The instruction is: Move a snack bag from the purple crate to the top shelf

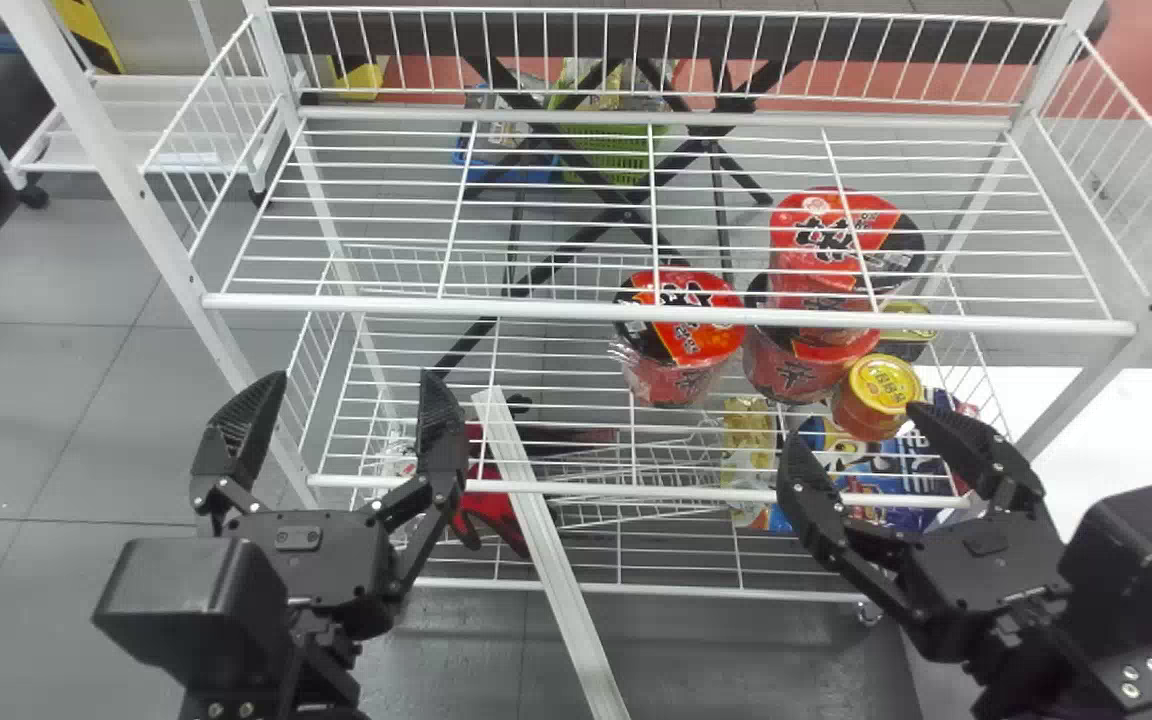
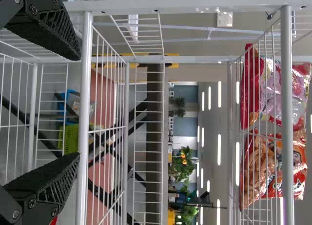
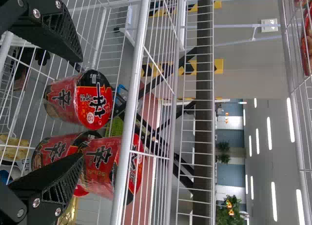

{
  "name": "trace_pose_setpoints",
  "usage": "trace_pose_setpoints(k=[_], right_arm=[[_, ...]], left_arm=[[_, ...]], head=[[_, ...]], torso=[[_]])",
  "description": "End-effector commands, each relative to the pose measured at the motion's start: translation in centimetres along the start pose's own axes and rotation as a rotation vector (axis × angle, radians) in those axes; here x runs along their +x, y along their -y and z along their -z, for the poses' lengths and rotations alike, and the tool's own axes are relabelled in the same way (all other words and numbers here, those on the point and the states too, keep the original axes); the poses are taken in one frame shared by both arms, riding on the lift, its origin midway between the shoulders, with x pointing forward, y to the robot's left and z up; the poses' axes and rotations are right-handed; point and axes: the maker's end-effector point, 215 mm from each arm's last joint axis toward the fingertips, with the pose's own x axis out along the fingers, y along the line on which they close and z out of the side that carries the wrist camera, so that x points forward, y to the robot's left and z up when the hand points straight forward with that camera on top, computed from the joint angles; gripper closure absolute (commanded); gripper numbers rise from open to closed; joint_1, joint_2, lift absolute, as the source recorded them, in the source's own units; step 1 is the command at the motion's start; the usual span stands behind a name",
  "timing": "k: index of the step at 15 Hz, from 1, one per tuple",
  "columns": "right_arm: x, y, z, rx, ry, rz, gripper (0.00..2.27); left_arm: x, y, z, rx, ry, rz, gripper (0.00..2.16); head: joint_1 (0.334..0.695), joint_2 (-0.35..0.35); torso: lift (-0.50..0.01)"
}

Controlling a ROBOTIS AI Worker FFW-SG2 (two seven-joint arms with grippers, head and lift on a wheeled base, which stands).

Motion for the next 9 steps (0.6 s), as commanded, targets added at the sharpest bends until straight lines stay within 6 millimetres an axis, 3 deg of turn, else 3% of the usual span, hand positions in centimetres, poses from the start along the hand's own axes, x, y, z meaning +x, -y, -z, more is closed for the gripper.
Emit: trace_pose_setpoints(k=[1, 4, 9], right_arm=[[0.07, 0.01, 0.03, 0.001, 0.0, 0.0, 0.14], [0.04, 0.03, -0.21, 0.094, 0.019, -0.022, 0.14], [-0.12, 0.72, -0.76, 0.074, 0.047, -0.026, 0.14]], left_arm=[[0.02, -0.07, -0.04, 0.001, 0.001, -0.001, 0.12], [0.12, -0.14, -0.07, 0.002, 0.003, -0.002, 0.12], [0.11, -0.1, 0.1, 0.004, -0.002, 0.0, 0.12]], head=[[0.695, -0.003], [0.695, -0.001], [0.695, 0.001]], torso=[[-0.456], [-0.455], [-0.455]])
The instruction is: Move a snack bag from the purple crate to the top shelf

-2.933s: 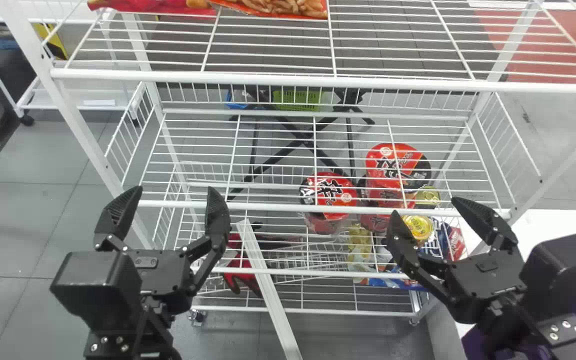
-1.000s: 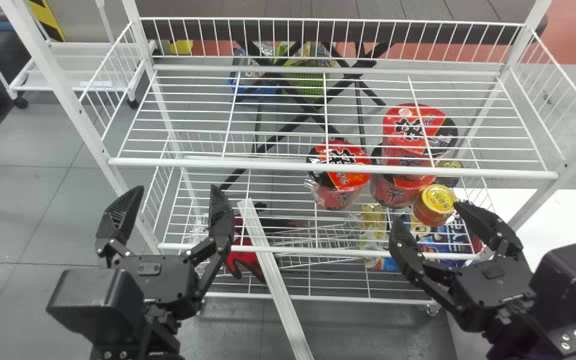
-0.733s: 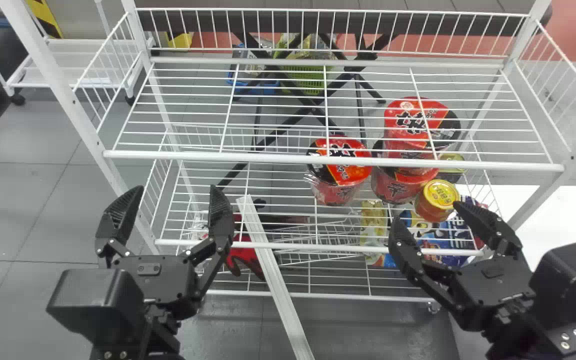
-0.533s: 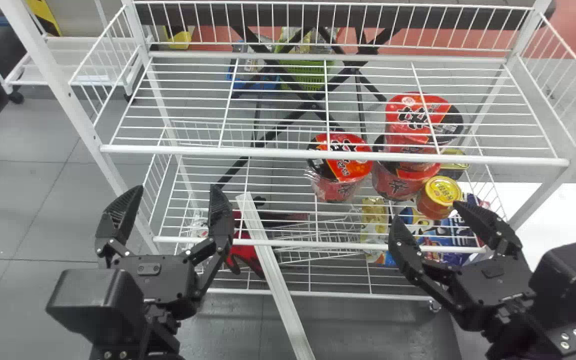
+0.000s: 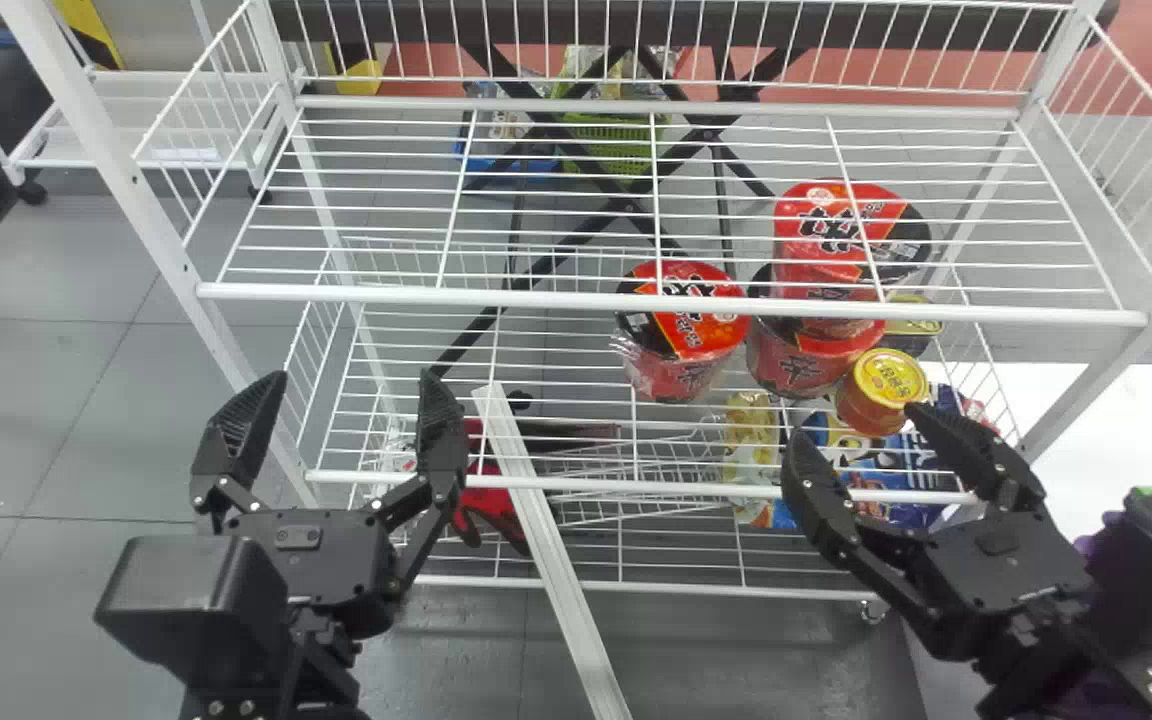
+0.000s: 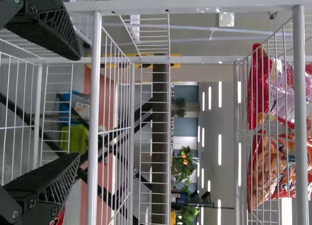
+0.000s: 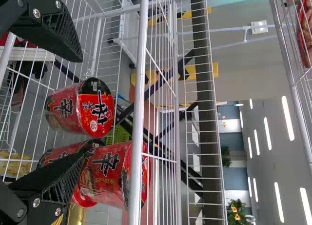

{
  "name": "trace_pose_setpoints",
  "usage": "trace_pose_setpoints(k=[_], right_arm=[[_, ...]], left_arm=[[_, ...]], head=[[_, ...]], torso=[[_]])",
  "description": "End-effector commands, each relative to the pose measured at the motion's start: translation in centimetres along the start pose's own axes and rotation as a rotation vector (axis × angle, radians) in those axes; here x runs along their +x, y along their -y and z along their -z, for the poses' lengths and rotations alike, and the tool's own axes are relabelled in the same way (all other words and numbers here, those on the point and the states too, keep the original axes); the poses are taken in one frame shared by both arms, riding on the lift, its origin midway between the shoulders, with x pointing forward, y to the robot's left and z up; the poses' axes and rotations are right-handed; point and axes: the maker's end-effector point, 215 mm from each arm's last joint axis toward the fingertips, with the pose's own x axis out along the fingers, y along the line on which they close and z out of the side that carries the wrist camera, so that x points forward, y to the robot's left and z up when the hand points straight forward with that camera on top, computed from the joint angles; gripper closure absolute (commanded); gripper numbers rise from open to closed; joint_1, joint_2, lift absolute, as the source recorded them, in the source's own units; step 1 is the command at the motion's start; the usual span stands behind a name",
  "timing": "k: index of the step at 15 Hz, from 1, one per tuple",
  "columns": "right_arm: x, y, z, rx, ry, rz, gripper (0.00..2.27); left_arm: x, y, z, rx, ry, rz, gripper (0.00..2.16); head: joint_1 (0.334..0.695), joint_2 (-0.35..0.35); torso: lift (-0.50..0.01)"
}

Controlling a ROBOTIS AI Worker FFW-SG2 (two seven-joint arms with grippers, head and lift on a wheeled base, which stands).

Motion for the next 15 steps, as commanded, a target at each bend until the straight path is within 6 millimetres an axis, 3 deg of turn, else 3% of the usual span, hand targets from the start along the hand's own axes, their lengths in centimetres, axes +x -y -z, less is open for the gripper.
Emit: trace_pose_setpoints(k=[1, 3, 5, 9, 11, 13, 15], right_arm=[[-0.4, 1.1, -0.8, -0.011, 0.02, 0.017, 0.14], [-1.8, 3.2, -1.6, -0.02, -0.013, 0.06, 0.14], [-4.3, 7.1, -3.1, -0.017, -0.054, 0.131, 0.14], [-11.3, 13.6, -2.5, 0.05, -0.253, 0.259, 0.14], [-13.7, 16.4, -2.3, 0.07, -0.29, 0.306, 0.14], [-16.5, 19.1, -1.0, 0.153, -0.372, 0.349, 0.14], [-18.8, 21.8, -1.1, 0.265, -0.406, 0.388, 0.14]], left_arm=[[0.0, 0.0, 0.1, 0.001, -0.003, 0.0, 0.12], [0.0, -0.1, 0.4, 0.005, -0.007, 0.0, 0.12], [0.0, -0.1, 0.5, 0.003, -0.01, 0.0, 0.12], [0.0, 0.3, 1.2, 0.004, -0.02, 0.006, 0.12], [0.2, 0.6, 1.6, 0.003, -0.023, 0.011, 0.12], [0.4, 0.9, 2.1, 0.003, -0.03, 0.015, 0.12], [0.4, 1.2, 2.3, 0.005, -0.031, 0.02, 0.12]], head=[[0.695, -0.003], [0.695, -0.012], [0.695, -0.047], [0.695, -0.164], [0.695, -0.252], [0.695, -0.306], [0.695, -0.35]], torso=[[-0.455], [-0.455], [-0.455], [-0.455], [-0.455], [-0.455], [-0.455]])
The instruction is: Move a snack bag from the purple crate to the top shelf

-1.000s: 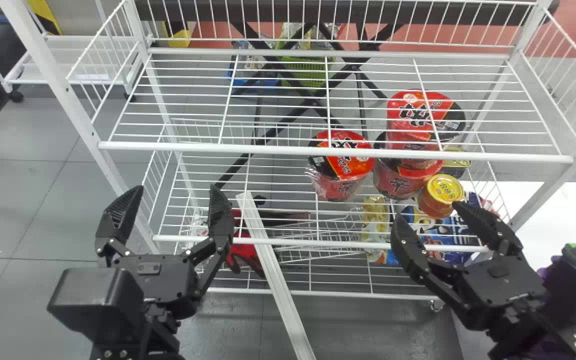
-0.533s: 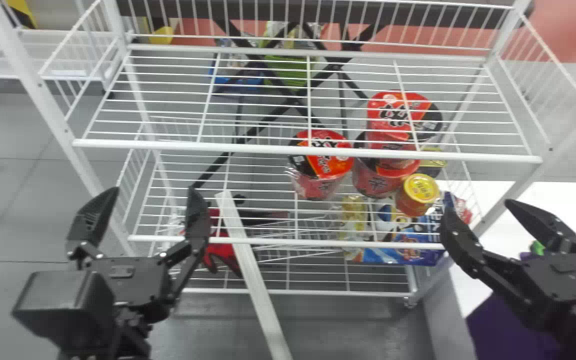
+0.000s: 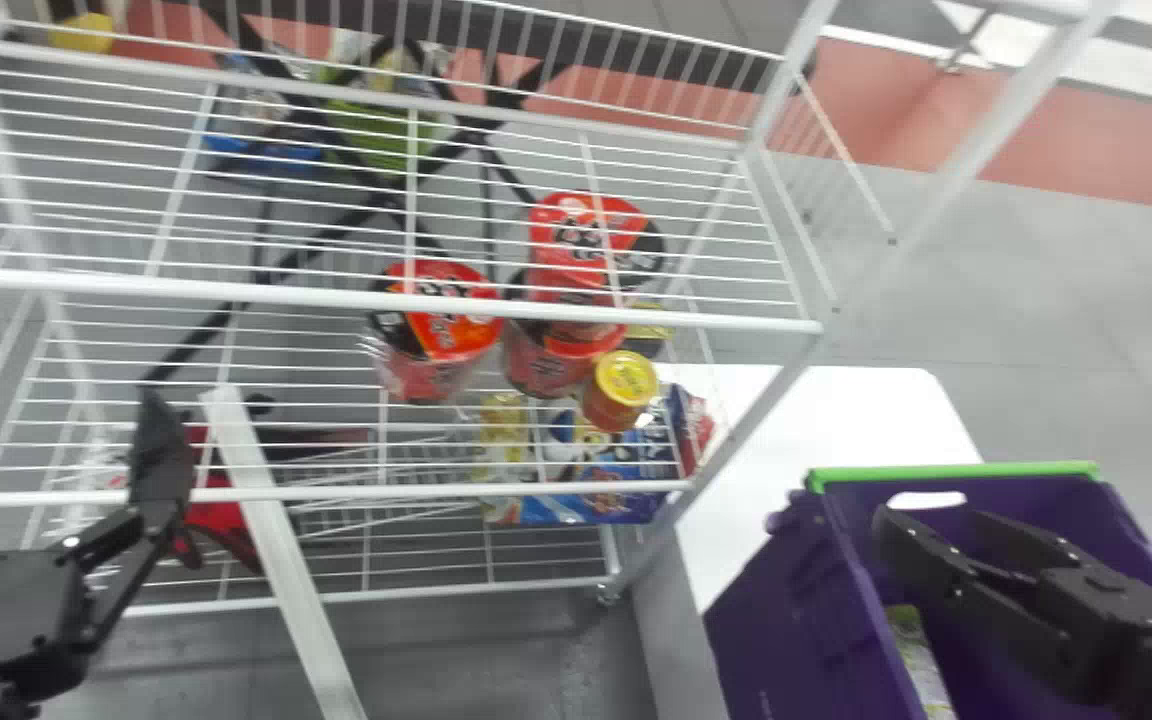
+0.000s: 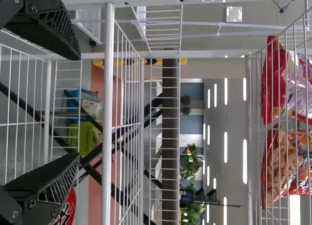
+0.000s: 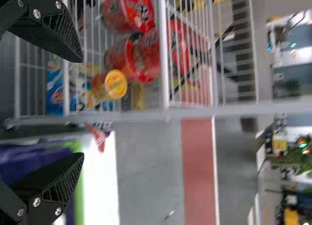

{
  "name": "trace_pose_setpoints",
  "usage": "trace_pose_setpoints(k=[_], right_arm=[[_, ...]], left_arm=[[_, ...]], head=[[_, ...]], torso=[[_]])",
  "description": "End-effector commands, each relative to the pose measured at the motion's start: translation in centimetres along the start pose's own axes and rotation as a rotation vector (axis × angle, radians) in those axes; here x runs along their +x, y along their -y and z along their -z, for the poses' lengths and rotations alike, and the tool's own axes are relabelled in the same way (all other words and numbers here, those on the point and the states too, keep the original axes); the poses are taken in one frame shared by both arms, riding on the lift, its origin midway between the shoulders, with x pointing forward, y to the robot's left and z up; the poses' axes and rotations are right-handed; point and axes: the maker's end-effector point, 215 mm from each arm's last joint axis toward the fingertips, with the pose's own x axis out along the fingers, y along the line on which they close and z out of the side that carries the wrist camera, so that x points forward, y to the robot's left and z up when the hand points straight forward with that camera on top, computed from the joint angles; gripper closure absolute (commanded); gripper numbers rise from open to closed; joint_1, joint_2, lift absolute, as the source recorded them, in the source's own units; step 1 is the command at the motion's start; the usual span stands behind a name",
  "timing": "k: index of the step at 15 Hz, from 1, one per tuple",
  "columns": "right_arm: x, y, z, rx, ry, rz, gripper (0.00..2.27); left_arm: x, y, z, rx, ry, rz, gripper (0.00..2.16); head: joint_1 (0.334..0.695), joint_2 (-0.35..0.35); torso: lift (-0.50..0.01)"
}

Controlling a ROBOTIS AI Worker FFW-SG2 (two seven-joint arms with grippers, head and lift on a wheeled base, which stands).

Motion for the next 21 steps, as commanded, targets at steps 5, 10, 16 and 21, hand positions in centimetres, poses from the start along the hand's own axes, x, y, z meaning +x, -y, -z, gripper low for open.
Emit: trace_pose_setpoints(k=[5, 10, 16, 21], right_arm=[[-2.8, 11.2, 2.5, 0.328, -0.057, 0.092, 0.15], [-2.5, 15.7, 2.9, 0.314, -0.105, -0.017, 0.11], [-1.7, 18.0, 4.7, 0.293, -0.229, -0.137, 0.0], [-0.6, 21.0, 9.8, 0.174, -0.385, -0.077, 0.0]], left_arm=[[0.2, 0.2, 0.3, 0.013, -0.005, 0.005, 0.12], [0.3, 0.6, 1.4, 0.031, -0.028, 0.012, 0.12], [0.1, 0.7, 1.6, 0.042, -0.032, 0.016, 0.12], [0.0, 0.5, 1.8, 0.048, -0.034, 0.008, 0.12]], head=[[0.695, -0.35], [0.695, -0.35], [0.695, -0.35], [0.695, -0.35]], torso=[[-0.455], [-0.455], [-0.455], [-0.455]])
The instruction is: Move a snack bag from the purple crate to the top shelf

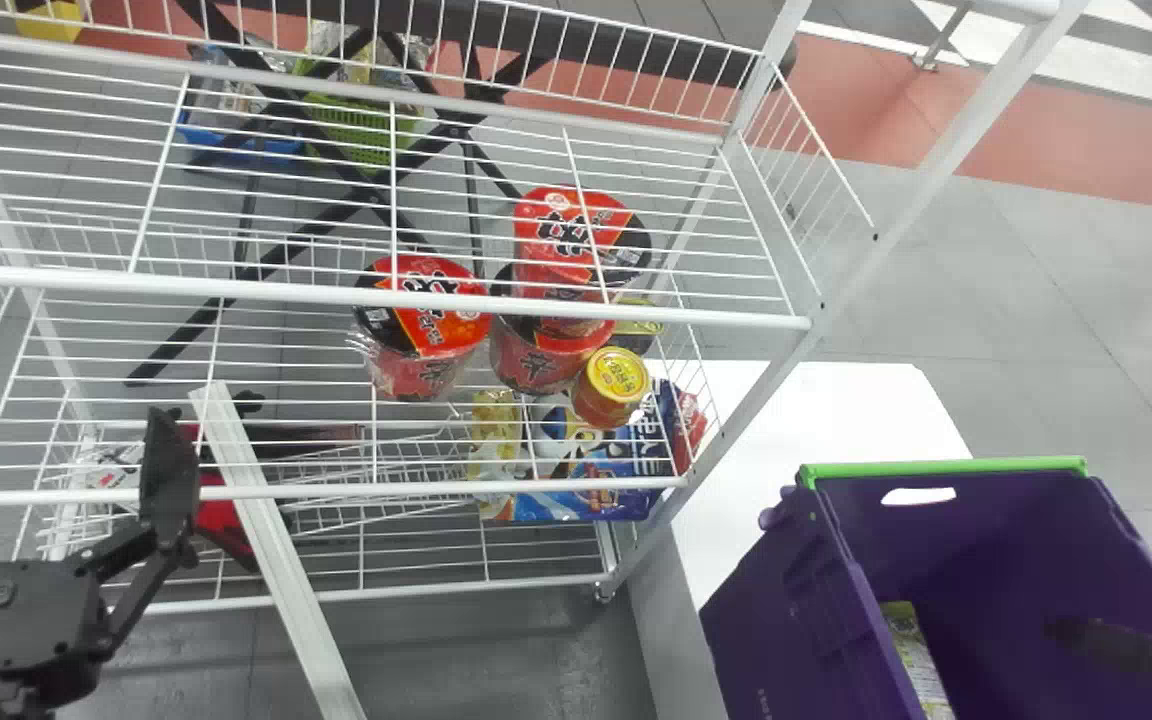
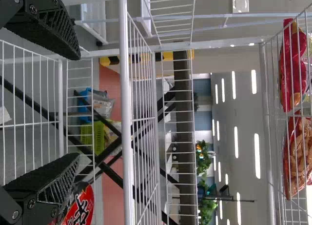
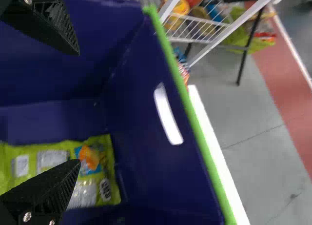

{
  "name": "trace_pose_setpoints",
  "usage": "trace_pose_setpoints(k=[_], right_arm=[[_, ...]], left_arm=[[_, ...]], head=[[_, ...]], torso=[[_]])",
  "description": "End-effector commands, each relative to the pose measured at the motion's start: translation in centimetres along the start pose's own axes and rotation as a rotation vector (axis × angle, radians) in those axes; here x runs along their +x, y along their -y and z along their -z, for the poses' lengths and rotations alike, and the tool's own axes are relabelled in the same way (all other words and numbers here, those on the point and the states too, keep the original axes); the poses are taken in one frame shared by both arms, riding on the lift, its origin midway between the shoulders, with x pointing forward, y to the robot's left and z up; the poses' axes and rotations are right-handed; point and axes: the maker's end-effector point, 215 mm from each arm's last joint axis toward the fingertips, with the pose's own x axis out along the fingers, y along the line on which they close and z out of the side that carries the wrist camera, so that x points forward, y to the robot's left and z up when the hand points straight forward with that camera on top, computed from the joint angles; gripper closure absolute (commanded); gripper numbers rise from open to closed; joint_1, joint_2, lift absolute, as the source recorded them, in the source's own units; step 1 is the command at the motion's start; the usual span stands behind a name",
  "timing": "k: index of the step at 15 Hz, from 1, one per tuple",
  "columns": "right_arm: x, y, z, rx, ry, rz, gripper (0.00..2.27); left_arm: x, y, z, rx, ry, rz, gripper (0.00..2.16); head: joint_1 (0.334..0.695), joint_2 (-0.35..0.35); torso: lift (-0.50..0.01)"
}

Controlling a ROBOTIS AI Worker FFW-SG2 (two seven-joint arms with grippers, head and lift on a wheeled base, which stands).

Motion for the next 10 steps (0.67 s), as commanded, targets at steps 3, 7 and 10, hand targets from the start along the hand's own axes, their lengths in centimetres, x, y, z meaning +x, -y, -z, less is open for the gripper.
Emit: trace_pose_setpoints(k=[3, 7, 10], right_arm=[[3.0, 1.9, 4.1, -0.123, -0.162, 0.036, 0.0], [5.7, 2.9, 7.9, -0.219, -0.321, 0.053, 0.0], [6.8, 4.5, 11.8, -0.27, -0.457, 0.066, 0.0]], left_arm=[[0.0, 0.0, 0.0, -0.003, -0.001, 0.002, 0.11], [0.2, -0.1, 0.1, -0.003, -0.002, 0.0, 0.11], [0.4, -0.3, 0.4, -0.001, -0.003, -0.003, 0.11]], head=[[0.695, -0.35], [0.695, -0.35], [0.695, -0.35]], torso=[[-0.455], [-0.455], [-0.455]])
